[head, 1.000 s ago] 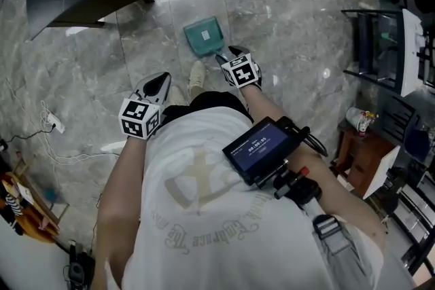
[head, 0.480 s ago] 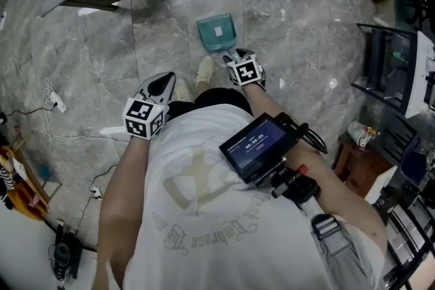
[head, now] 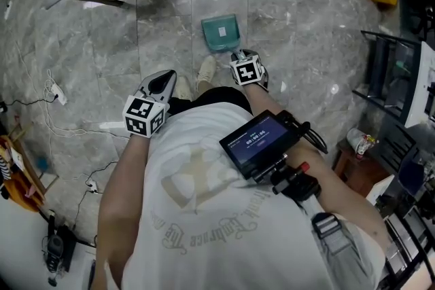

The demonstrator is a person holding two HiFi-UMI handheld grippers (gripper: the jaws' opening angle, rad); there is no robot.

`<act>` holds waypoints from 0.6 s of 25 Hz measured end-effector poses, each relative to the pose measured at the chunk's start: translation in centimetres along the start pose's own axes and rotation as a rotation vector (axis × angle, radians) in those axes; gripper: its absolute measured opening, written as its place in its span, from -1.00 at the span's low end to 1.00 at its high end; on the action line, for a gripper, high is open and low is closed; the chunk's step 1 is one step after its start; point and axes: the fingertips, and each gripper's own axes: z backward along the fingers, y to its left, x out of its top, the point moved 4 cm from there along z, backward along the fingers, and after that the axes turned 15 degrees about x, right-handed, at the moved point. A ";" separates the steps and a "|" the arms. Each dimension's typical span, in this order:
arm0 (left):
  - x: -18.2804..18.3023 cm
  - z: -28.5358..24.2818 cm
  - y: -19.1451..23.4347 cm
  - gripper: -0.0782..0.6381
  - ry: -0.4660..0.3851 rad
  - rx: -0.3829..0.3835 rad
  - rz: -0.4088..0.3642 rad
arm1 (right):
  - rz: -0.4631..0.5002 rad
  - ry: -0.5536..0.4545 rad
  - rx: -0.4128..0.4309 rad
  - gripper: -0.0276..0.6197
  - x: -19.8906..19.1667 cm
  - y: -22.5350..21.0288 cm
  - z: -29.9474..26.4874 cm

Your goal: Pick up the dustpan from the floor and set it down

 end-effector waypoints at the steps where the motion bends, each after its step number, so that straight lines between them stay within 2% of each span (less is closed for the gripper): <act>1: 0.0 0.0 0.0 -0.75 0.000 0.000 -0.002 | 0.009 0.004 -0.016 -0.56 0.0 -0.1 0.2; 4: 0.2 0.1 0.5 -0.75 -0.005 0.003 -0.004 | 0.040 0.008 -0.048 -0.60 0.3 -0.4 0.7; 15: 1.3 -0.4 1.8 -0.75 -0.021 0.009 0.020 | 0.150 0.023 -0.022 -0.62 1.9 0.0 1.5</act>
